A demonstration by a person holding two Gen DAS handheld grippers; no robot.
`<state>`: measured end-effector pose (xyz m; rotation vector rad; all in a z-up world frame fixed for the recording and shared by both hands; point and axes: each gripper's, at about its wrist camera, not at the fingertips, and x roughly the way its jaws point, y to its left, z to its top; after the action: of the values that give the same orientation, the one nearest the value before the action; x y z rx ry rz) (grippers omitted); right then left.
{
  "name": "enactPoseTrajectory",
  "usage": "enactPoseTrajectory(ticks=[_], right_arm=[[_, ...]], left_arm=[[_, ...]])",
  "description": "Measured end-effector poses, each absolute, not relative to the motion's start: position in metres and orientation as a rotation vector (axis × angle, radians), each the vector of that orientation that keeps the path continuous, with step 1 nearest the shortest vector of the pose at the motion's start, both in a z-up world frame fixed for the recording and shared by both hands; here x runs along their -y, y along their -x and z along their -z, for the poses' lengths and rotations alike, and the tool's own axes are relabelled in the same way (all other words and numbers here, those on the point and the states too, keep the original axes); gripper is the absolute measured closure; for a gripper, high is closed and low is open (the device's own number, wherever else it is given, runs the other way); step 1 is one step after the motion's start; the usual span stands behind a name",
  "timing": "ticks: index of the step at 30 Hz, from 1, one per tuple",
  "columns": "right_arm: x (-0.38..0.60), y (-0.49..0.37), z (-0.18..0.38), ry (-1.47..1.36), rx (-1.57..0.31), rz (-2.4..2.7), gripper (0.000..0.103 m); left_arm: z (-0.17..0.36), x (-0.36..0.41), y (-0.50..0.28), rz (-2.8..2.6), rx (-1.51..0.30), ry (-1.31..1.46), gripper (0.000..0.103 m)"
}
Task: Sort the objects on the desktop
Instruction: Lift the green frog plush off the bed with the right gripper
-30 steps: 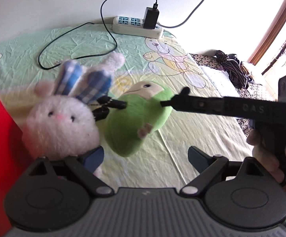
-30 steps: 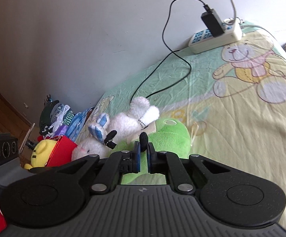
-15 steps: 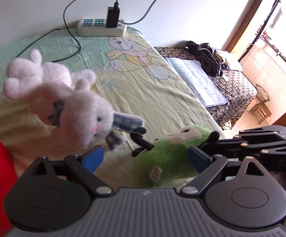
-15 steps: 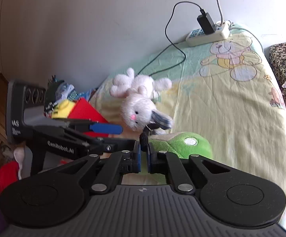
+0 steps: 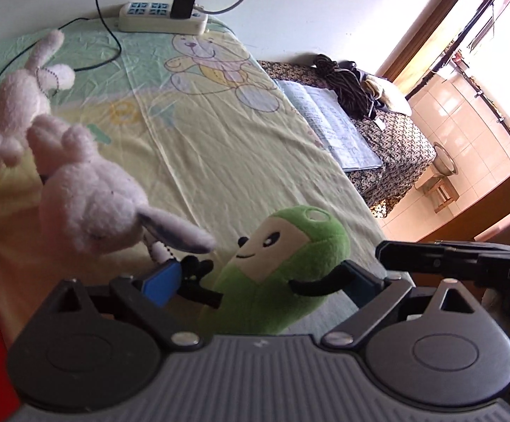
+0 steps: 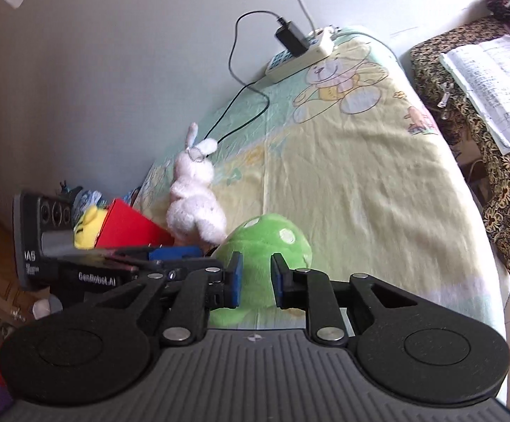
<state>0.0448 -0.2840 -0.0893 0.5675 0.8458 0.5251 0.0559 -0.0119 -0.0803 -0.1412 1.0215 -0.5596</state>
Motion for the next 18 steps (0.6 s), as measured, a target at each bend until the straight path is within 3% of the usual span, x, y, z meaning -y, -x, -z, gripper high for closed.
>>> enactPoseTrajectory(ticks=[7, 15, 18], right_arm=[[0.273, -0.058, 0.093, -0.638, -0.83, -0.522, 0.083], [0.269, -0.061, 0.102, -0.621, -0.881, -0.522, 0.085], [0.271, -0.059, 0.106, -0.628, -0.899, -0.519, 0.085]], left_arm=[[0.094, 0.004, -0.068, 0.571, -1.05, 0.204, 0.007], [0.058, 0.018, -0.073, 0.724, -0.935, 0.186, 0.008], [0.067, 0.025, -0.071, 0.769, -0.988, 0.192, 0.007]])
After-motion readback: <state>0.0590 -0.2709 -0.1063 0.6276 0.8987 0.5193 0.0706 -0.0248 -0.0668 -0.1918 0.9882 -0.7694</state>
